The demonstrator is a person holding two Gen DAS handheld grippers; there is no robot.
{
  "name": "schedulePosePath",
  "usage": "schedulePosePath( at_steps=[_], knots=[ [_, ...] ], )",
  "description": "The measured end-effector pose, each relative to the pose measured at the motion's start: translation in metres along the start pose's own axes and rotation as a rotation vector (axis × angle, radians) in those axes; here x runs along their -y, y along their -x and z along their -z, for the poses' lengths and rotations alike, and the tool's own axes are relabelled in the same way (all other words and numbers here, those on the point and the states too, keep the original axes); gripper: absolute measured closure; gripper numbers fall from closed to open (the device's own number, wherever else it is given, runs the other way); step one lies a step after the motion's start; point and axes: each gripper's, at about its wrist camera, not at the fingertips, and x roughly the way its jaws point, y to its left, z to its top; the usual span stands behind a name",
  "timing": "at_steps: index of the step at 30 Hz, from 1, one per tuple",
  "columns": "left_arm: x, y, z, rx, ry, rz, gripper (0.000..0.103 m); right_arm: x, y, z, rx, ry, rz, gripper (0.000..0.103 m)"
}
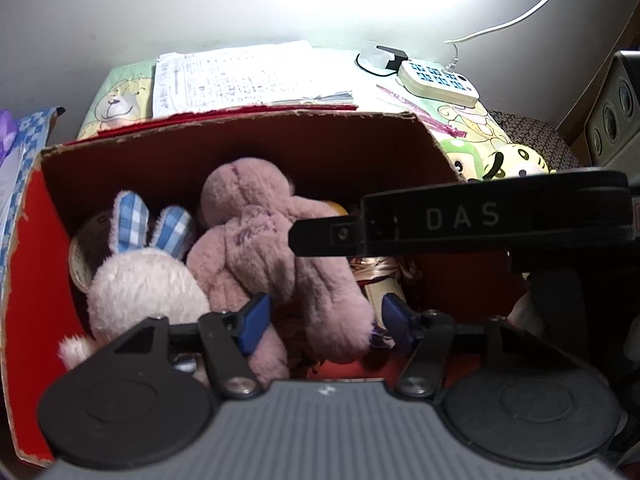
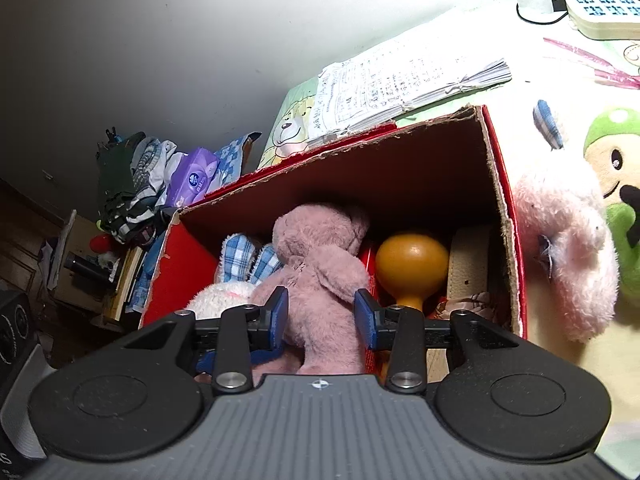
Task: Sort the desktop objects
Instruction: 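Set the teddy bear down beside the bunny and open the right gripper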
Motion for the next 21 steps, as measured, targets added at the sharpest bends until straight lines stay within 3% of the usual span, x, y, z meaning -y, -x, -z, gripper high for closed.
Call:
schedulePosePath(
  at_steps=[5, 11, 21],
  knots=[
    [0.001, 0.014, 0.001, 0.047, -0.01, -0.034, 0.033, 0.002, -0.005, 0.001, -0.003, -0.014, 0.007, 0.075],
    [-0.002, 0.009, 0.003, 0.02, 0.026, -0.09, 0.032, 0.001, -0.006, 0.007, -0.017, -0.035, -0.014, 0.075],
    [0.012, 0.015, 0.008, 0.02, 0.034, -0.221, 0.032, -0.002, 0.019, 0.019, 0.05, 0.01, 0.009, 0.074]
  ],
)
